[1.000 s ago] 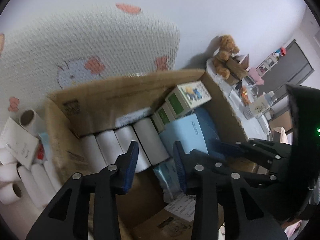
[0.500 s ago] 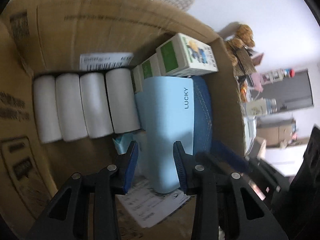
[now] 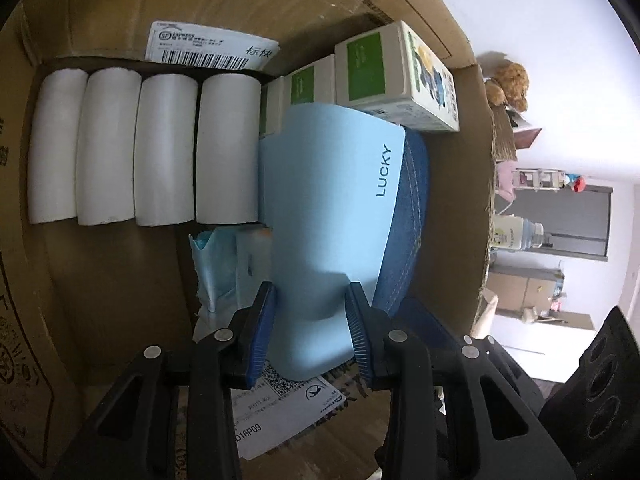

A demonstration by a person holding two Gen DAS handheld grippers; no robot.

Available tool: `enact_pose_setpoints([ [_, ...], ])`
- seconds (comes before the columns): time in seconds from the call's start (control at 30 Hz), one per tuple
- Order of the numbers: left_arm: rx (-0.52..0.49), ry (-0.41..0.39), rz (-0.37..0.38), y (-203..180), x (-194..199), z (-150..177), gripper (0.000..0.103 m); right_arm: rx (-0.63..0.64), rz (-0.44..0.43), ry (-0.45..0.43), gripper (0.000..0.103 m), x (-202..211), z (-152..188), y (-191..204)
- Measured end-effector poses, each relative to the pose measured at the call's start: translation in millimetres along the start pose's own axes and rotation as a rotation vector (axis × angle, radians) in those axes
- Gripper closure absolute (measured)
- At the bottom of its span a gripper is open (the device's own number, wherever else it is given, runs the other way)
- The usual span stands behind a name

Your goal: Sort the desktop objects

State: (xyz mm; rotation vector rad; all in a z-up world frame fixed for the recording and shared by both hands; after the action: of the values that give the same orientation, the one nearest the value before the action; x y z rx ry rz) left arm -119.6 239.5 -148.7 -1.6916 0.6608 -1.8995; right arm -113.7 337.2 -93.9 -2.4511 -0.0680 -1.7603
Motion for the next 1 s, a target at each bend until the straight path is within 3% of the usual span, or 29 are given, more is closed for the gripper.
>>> enact_pose_setpoints([
  [0.23,0.027,-0.023,0.037,4,3,-1,0.070,0.013,0.002,0.002,0.076,1,1,6],
  [0.33,-0.023,-0.127,-0.011,-5,17,0,0.069,0.022,0.001,0.001,0.076,3,3,12],
  [0.5,-0.166,-0.289,-0.110,-24,52,7,0.055,0.045,0.002,-0.011,0.076,14,5,26],
  [0.67,-0.284,-0.430,-0.137,-26,96,20,0.054,0.069,0.030,-0.061,0.076,34,5,44],
  [0.87,-0.356,-0.573,-0.140,-12,146,32,0.054,0.079,0.019,-0.129,0.076,56,1,69],
  [1.0,-0.407,-0.663,-0.191,0,172,44,0.051,0.078,0.005,-0.144,0.076,60,-2,88],
])
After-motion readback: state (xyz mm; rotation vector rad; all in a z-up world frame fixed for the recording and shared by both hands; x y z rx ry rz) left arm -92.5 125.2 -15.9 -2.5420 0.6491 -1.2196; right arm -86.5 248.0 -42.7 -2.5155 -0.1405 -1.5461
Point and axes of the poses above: each gripper's, at about its wrist camera, not at the fingertips, and x roughly against the way its jaws point, y to its left, z to its underside, the point moved 3 cm from there along -x, roughly the way its jaws point, and after that the axes turned 1 degree about x, right-handed, at the moved point
